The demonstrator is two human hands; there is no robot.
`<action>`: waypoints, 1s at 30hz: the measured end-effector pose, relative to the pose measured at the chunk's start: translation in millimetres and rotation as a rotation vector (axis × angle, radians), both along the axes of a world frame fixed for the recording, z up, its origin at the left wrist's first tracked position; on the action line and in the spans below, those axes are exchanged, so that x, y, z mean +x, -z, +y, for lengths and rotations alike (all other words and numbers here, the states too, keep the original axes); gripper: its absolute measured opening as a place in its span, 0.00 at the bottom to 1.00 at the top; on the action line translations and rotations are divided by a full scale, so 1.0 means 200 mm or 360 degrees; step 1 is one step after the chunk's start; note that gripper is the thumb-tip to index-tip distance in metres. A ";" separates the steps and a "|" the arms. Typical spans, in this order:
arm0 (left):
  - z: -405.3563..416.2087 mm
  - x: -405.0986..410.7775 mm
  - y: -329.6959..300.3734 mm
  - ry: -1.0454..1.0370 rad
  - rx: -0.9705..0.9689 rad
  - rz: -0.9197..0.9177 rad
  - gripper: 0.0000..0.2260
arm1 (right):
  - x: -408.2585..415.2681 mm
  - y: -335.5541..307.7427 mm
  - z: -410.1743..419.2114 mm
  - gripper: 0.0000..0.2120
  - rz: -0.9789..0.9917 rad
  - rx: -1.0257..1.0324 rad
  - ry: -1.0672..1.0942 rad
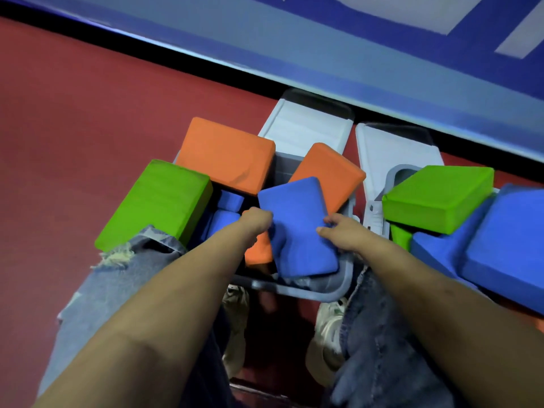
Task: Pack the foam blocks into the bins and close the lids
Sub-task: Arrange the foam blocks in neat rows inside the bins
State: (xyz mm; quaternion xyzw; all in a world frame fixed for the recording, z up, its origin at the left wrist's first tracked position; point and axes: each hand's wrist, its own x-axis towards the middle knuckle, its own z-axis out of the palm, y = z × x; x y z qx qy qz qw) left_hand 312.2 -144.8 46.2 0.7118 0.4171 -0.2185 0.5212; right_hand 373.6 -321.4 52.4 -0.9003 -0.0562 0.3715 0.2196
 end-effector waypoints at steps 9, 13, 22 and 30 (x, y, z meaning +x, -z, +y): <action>-0.01 0.33 0.01 -0.1129 -0.0547 -0.0059 0.11 | 0.08 0.15 -0.15 0.32 0.0203 0.0417 0.0240; 0.02 0.37 0.01 -0.1308 -0.0658 0.0020 0.14 | 0.09 0.25 -0.16 0.36 0.0326 0.0540 0.0242; 0.00 0.26 0.03 -0.0884 -0.0497 0.0017 0.21 | 0.05 0.11 -0.15 0.44 0.0206 0.0466 0.0251; -0.02 0.12 -0.16 -0.0467 -0.0420 -0.0158 0.18 | -0.06 -0.05 -0.18 0.38 -0.0224 0.0584 0.0141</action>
